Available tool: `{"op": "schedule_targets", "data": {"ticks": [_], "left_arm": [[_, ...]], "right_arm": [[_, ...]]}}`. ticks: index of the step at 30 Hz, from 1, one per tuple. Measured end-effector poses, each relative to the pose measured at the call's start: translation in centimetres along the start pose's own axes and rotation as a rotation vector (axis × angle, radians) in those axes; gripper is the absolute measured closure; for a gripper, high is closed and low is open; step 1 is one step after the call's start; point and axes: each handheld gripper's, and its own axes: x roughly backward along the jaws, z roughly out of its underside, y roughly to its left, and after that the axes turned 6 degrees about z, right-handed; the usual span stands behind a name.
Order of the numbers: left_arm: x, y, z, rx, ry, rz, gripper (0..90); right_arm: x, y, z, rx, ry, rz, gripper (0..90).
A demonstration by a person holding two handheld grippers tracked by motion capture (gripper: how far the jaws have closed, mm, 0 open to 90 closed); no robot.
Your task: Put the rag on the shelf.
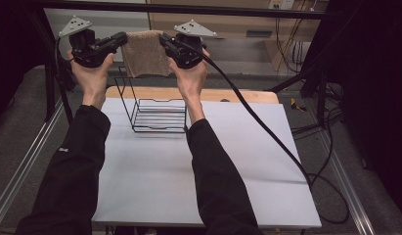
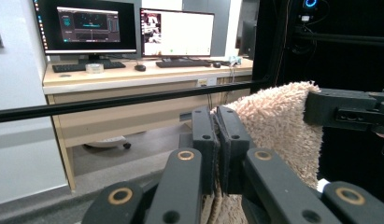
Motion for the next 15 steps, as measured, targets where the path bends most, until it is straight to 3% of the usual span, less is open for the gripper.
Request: {"op": "schedule_targets", "data": {"ticks": [15], "left_arm": [[-0.7, 0.0, 2.7, -0.005, 0.053, 0.018, 86.6]], "right_arm": [[-0.1, -0.4, 2.5, 0.007, 0.060, 0.005, 86.8]]}}
